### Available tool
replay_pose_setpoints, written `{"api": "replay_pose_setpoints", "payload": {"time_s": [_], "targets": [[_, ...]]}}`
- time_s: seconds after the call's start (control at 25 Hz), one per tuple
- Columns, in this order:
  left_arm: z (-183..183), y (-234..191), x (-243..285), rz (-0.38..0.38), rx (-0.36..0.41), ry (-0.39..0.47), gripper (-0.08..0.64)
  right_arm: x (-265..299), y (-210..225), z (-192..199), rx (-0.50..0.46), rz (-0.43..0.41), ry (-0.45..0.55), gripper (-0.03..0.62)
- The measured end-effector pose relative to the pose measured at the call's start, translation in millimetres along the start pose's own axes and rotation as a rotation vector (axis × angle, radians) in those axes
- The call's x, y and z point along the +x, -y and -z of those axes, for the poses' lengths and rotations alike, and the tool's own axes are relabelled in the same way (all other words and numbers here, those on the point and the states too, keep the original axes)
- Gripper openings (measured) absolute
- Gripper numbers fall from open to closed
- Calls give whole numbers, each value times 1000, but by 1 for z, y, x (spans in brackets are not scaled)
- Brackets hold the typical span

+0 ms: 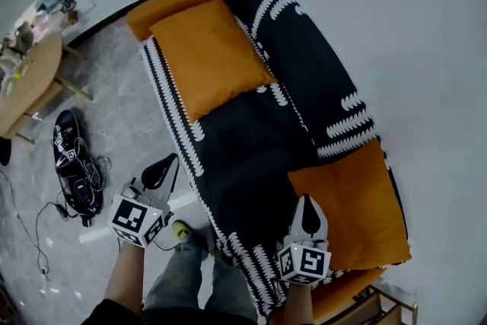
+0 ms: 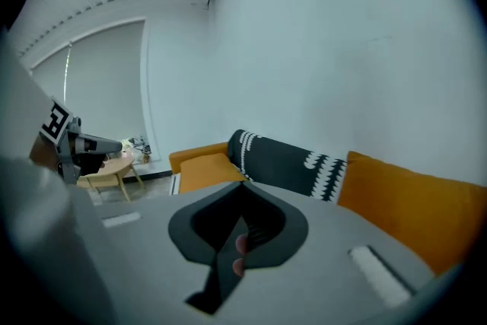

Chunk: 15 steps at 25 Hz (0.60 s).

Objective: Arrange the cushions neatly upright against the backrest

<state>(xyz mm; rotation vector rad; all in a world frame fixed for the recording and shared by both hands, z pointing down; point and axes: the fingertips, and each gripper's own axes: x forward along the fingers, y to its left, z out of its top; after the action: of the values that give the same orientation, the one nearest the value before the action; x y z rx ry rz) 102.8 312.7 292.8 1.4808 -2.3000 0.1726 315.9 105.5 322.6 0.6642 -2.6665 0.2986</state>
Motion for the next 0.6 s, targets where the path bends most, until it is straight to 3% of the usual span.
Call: {"api": "replay_pose_setpoints", "payload": {"time_s": [0.28,0.6], "targets": [[-14,-97,-122,-190,-116,100,1,17,-155,-40,-97,-251,-9,12],[-14,-171,-251,-347,-160,142,0,4,-309,-68,-186,-429,-7,12]]}}
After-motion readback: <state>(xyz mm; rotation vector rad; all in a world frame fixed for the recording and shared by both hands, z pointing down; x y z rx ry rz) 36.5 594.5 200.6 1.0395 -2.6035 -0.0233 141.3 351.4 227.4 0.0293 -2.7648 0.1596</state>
